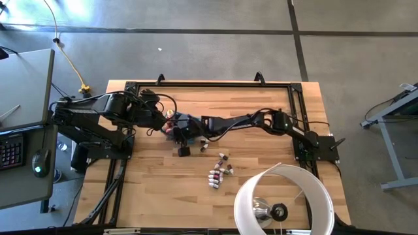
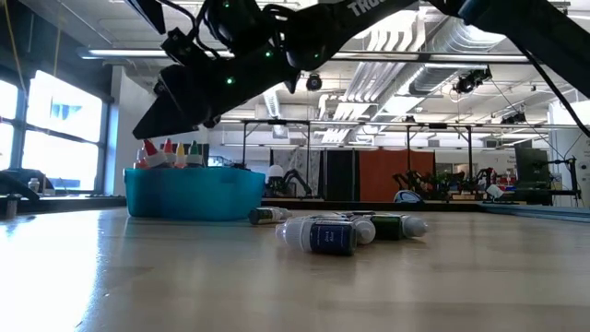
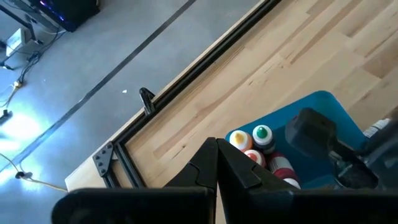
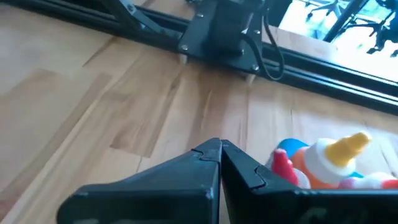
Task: Pick & Place food coloring
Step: Put the large red food coloring bottle into the blue bin
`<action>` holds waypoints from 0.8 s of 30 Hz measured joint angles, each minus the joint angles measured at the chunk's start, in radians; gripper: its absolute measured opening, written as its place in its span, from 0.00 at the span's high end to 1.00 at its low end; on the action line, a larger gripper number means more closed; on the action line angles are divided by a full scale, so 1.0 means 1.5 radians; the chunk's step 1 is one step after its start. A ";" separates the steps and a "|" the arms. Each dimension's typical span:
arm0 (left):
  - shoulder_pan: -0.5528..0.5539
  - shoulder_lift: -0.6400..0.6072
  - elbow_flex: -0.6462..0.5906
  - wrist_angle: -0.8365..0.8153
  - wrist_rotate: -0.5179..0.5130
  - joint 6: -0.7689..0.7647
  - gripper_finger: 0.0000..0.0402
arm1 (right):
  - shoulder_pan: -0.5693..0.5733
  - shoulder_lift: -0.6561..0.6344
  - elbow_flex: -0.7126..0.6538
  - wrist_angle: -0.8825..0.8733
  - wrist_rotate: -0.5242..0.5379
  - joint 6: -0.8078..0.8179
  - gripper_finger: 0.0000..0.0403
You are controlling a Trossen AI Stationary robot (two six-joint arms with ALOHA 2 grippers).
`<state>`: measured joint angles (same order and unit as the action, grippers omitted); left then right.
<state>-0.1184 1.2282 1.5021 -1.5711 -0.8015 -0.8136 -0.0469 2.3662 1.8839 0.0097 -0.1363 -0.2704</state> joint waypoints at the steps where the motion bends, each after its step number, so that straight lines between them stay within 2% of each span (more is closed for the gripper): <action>1: 0.000 0.000 0.000 0.000 -0.004 0.000 1.00 | 0.000 0.005 0.000 0.014 0.007 -0.003 1.00; 6: 0.000 0.000 0.000 0.001 -0.012 0.000 1.00 | -0.010 0.014 0.000 0.042 0.011 0.001 1.00; 13: 0.000 0.000 0.000 0.001 -0.014 0.000 1.00 | -0.027 0.016 0.000 0.044 0.066 0.000 1.00; 24: 0.000 0.000 0.000 0.000 -0.013 0.000 1.00 | -0.044 0.016 0.000 0.042 0.073 0.000 1.00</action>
<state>-0.1184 1.2282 1.5021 -1.5707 -0.8211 -0.8131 -0.1123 2.3901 1.8835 0.0724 -0.0261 -0.2699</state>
